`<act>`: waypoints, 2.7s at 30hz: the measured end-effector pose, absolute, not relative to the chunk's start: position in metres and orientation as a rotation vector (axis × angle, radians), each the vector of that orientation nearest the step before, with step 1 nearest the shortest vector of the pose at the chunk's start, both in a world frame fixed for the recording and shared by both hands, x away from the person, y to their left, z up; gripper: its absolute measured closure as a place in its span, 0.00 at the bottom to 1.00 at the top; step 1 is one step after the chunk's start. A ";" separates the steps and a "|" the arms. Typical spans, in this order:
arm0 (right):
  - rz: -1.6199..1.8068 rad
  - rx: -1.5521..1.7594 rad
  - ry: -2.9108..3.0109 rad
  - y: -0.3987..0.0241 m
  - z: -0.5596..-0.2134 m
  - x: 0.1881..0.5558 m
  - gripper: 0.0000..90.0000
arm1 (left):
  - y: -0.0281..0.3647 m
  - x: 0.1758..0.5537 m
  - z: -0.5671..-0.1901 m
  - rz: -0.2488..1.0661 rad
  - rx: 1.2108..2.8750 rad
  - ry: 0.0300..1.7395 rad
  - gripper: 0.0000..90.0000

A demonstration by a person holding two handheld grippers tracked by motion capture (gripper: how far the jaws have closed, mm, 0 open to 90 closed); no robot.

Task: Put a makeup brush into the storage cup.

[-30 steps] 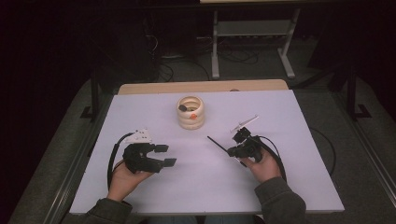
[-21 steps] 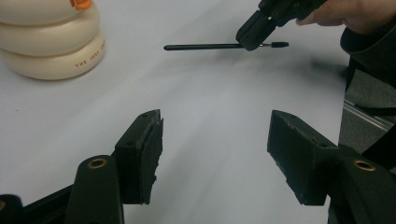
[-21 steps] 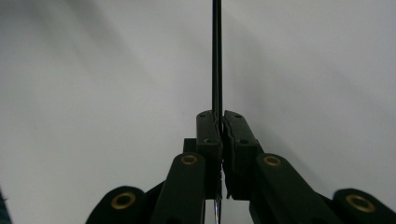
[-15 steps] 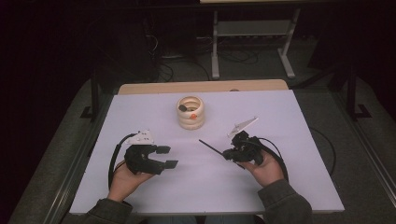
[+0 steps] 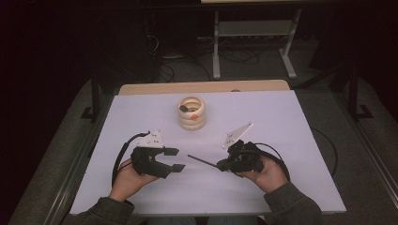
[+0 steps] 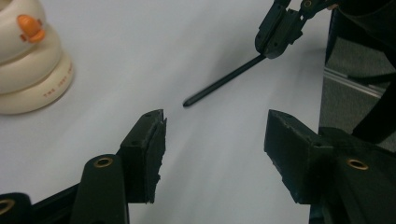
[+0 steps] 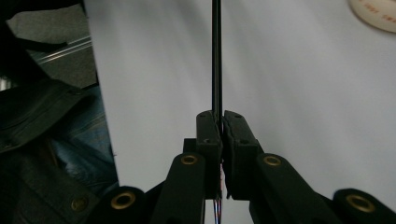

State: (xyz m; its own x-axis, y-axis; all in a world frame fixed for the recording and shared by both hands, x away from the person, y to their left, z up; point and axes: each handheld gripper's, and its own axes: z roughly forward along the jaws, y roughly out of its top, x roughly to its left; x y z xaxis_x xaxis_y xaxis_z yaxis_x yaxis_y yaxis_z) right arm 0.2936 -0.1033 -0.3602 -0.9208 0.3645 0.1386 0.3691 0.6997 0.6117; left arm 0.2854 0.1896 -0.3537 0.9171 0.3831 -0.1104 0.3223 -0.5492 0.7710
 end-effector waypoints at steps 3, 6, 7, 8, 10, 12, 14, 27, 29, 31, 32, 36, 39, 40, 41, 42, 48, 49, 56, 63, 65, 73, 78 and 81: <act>-1.043 -0.558 -2.885 -0.102 -0.360 0.292 0.94 | 0.180 0.286 -0.350 0.086 2.245 0.466 0.41; -1.044 -0.527 -2.875 -0.100 -0.360 0.290 0.94 | 0.170 0.286 -0.348 0.073 2.280 0.429 0.42; -1.046 -0.521 -2.869 -0.099 -0.360 0.289 0.94 | 0.166 0.286 -0.348 0.065 2.291 0.416 0.42; -1.051 -0.504 -2.866 -0.099 -0.360 0.288 0.94 | 0.163 0.286 -0.349 0.057 2.306 0.398 0.44; -1.033 -0.471 -2.860 -0.096 -0.360 0.285 0.94 | 0.156 0.286 -0.352 0.046 2.335 0.367 0.46; -1.008 -0.440 -2.869 -0.093 -0.362 0.283 0.94 | 0.151 0.287 -0.357 0.012 2.379 0.339 0.51; -0.994 -0.420 -2.865 -0.091 -0.363 0.283 0.94 | 0.145 0.287 -0.362 -0.017 2.408 0.322 0.55; -0.971 -0.332 -2.833 -0.083 -0.371 0.278 0.94 | 0.122 0.285 -0.375 -0.165 2.530 0.169 0.72; -0.973 -0.321 -2.826 -0.082 -0.372 0.277 0.94 | 0.120 0.284 -0.377 -0.178 2.552 0.133 0.78; -0.978 -0.305 -2.823 -0.082 -0.372 0.276 0.94 | 0.120 0.283 -0.378 -0.191 2.557 0.120 0.84; -0.977 -0.306 -2.821 -0.082 -0.371 0.276 0.94 | 0.120 0.283 -0.379 -0.203 2.542 0.123 0.85; -0.989 -0.296 -2.820 -0.084 -0.370 0.274 0.94 | 0.121 0.284 -0.382 -0.266 2.514 0.124 0.89; -0.989 -0.294 -2.810 -0.086 -0.373 0.274 0.94 | 0.119 0.282 -0.383 -0.244 2.537 0.071 0.92; -0.989 -0.292 -2.807 -0.086 -0.374 0.274 0.94 | 0.118 0.281 -0.384 -0.259 2.534 0.083 0.92; -0.991 -0.294 -2.797 -0.087 -0.375 0.274 0.94 | 0.118 0.281 -0.384 -0.265 2.538 0.075 0.93; -1.000 -0.295 -2.803 -0.088 -0.376 0.275 0.93 | 0.118 0.281 -0.385 -0.267 2.541 0.069 0.94; -1.027 -0.327 -2.768 -0.096 -0.380 0.280 0.80 | 0.121 0.279 -0.385 -0.241 2.531 0.070 0.94; -1.018 -0.338 -2.760 -0.099 -0.381 0.280 0.79 | 0.122 0.279 -0.384 -0.238 2.530 0.071 0.94; -1.044 -0.307 -2.746 -0.106 -0.383 0.281 0.91 | 0.124 0.279 -0.384 -0.230 2.510 0.078 0.94; -0.968 -0.258 -2.764 -0.101 -0.378 0.281 0.94 | 0.120 0.278 -0.385 -0.260 2.521 0.104 0.66; -0.932 -0.243 -2.765 -0.099 -0.377 0.282 0.94 | 0.118 0.277 -0.385 -0.252 2.533 0.094 0.67; -0.957 -0.235 -2.798 -0.097 -0.363 0.281 0.90 | 0.119 0.276 -0.386 -0.264 2.540 0.096 0.94; -1.155 -0.441 -2.718 -0.117 -0.368 0.288 0.64 | 0.129 0.280 -0.387 -0.225 2.487 0.178 0.94; -1.251 -0.529 -2.615 -0.129 -0.376 0.289 0.62 | 0.135 0.284 -0.388 -0.194 2.440 0.233 0.94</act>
